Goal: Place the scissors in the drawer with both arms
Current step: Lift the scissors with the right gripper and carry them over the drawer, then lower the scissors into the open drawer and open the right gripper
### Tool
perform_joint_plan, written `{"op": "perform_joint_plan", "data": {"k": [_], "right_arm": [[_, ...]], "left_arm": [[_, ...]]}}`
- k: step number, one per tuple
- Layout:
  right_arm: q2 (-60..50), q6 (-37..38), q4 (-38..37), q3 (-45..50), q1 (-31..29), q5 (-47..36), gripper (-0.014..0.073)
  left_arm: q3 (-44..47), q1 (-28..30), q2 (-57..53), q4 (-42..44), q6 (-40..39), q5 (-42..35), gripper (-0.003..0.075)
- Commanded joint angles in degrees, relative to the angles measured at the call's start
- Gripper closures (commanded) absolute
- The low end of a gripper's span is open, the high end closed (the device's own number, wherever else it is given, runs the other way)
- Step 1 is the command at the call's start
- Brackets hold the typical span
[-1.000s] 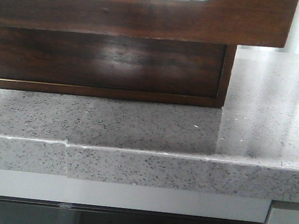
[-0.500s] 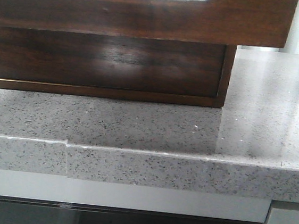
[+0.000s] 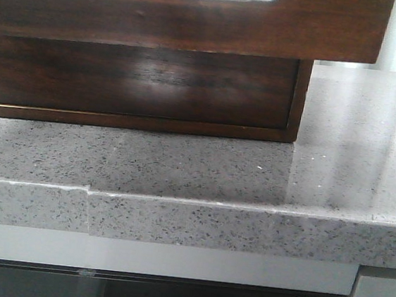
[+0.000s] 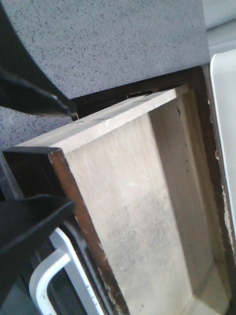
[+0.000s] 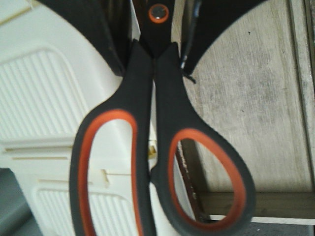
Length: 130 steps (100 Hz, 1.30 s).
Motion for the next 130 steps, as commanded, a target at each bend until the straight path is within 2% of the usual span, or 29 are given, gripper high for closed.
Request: {"op": "perform_joint_plan", "data": {"k": [1, 20, 77, 103, 130], "right_arm": [[0.14, -3.76, 0.74, -1.7, 1.67, -3.29, 0.0573], [4.22, -7.28, 0.52, -1.7, 3.36, -1.62, 0.0573], [11.51, -11.26, 0.52, -1.7, 4.29, 6.95, 0.0573], [12.92, -11.81, -2.49, -1.7, 5.01, 6.96, 0.0568], [13.72, -11.81, -2.49, -1.7, 5.01, 6.96, 0.0556]], "left_arm": [[-1.47, -0.38, 0.38, -1.12, -0.53, -4.41, 0.0373], [-1.47, -0.38, 0.38, -1.12, -0.53, -4.41, 0.0373], [-1.47, -0.38, 0.38, -1.12, -0.53, -4.41, 0.0373], [-1.47, -0.38, 0.38, -1.12, -0.53, -4.41, 0.0373], [-1.47, -0.38, 0.38, -1.12, -0.53, -4.3, 0.0373]]}}
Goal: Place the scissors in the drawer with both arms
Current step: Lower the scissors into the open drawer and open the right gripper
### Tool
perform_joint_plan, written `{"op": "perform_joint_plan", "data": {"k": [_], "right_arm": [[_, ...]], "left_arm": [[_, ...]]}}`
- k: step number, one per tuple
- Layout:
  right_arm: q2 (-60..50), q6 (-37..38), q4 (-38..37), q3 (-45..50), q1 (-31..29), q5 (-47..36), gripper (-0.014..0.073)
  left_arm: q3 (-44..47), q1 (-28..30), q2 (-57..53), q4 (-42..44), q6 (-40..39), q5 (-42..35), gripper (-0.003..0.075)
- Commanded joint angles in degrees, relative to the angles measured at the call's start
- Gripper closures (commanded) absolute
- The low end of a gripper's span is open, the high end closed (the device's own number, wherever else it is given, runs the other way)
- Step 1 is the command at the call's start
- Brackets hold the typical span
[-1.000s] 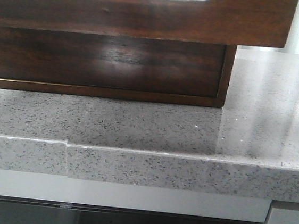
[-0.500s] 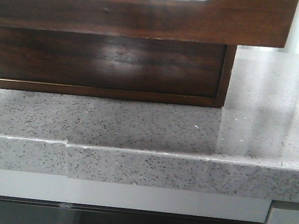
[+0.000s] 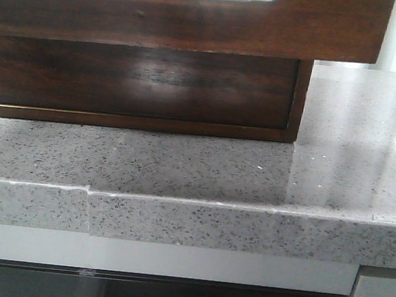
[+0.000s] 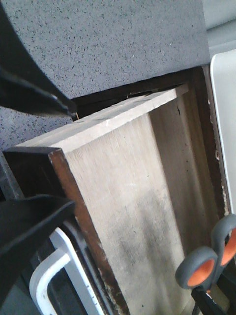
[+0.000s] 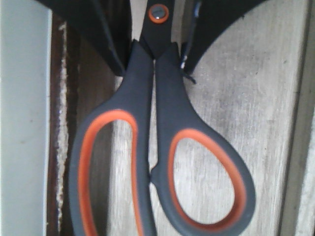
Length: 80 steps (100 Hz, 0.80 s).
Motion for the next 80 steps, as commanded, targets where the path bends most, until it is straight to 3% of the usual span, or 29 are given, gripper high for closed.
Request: {"op": "perform_joint_plan", "data": {"k": [1, 10, 35, 80], "right_arm": [[-1.52, 0.01, -0.4, -1.57, -0.3, 2.55, 0.0556], [-1.52, 0.01, -0.4, -1.57, -0.3, 2.55, 0.0533], [-1.52, 0.01, -0.09, -1.57, -0.3, 2.55, 0.0363], [-6.74, 2.54, 0.06, -1.57, -0.3, 2.55, 0.0361]], "left_arm": [[-1.47, -0.38, 0.38, -1.12, -0.53, -4.3, 0.0373], [-1.47, -0.38, 0.38, -1.12, -0.53, -4.3, 0.0373], [-1.47, -0.38, 0.38, -1.01, -0.43, -4.3, 0.0373], [-1.47, -0.38, 0.38, -0.23, -0.43, -4.3, 0.0373]]}}
